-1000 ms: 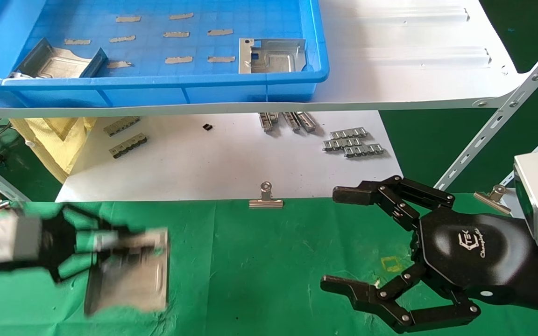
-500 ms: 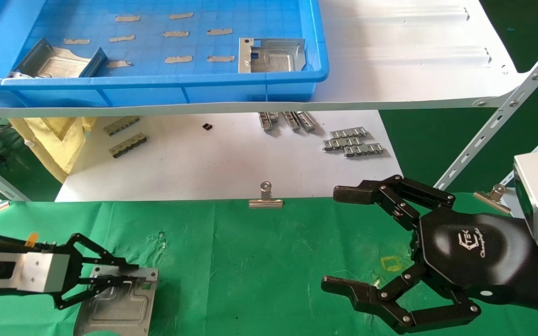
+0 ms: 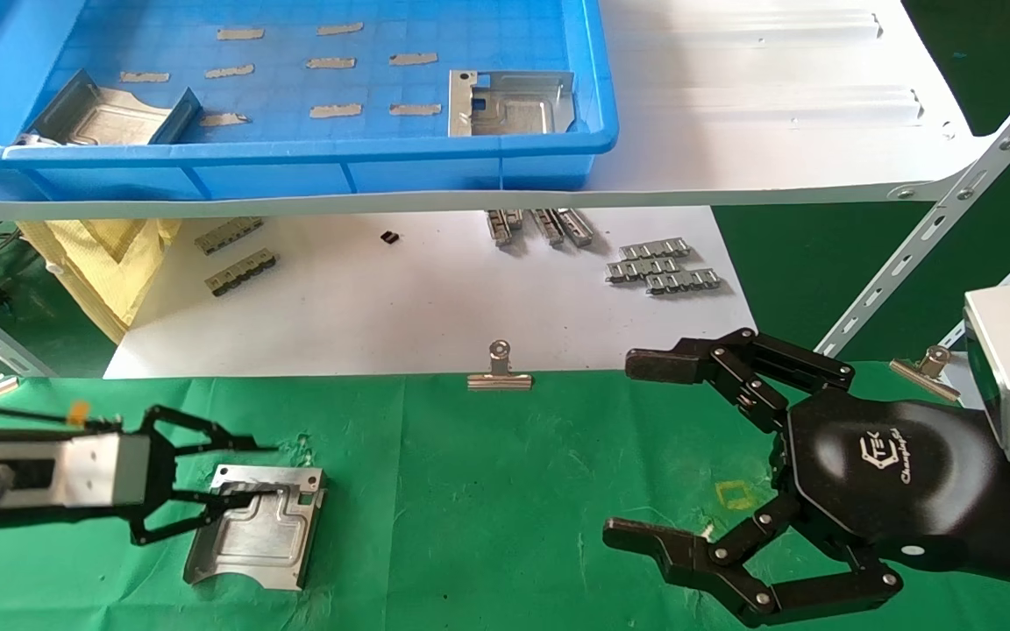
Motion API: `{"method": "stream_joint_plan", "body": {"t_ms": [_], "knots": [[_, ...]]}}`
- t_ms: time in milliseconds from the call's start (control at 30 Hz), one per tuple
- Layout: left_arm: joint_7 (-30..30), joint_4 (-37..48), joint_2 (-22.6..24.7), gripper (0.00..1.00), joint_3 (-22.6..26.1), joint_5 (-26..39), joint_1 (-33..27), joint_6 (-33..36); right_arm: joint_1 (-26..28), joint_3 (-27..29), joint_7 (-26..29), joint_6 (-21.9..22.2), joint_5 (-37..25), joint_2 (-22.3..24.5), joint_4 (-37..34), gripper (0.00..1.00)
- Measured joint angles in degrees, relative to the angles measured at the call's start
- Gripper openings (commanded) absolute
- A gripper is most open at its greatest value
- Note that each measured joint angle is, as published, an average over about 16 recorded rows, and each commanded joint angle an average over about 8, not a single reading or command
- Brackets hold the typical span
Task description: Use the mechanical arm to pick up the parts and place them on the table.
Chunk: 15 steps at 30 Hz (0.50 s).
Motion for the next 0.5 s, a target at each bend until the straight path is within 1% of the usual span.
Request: {"method": "stream_joint_plan", "body": {"t_ms": [100, 233, 367, 500], "knots": [[-3.86, -0.15, -0.64, 1.00, -0.88, -2.67, 0.75, 0.50, 0.00, 0.00, 0.00, 0.00, 0.00, 0.00, 0.00, 1.00], [-10.51, -0.90, -1.67, 1.00, -2.38, -7.27, 2.78, 0.96, 0.00, 0.00, 0.00, 0.00, 0.00, 0.00, 0.00, 1.00], [-17.45, -1.64, -2.45, 1.00, -4.15, -12.67, 5.97, 1.00, 0.00, 0.00, 0.00, 0.00, 0.00, 0.00, 0.00, 1.00], [-22.10, -2.20, -2.89, 1.00, -5.55, -16.94, 8.95, 0.88, -0.01, 0.00, 0.00, 0.01, 0.01, 0.00, -0.01, 1.00]]}}
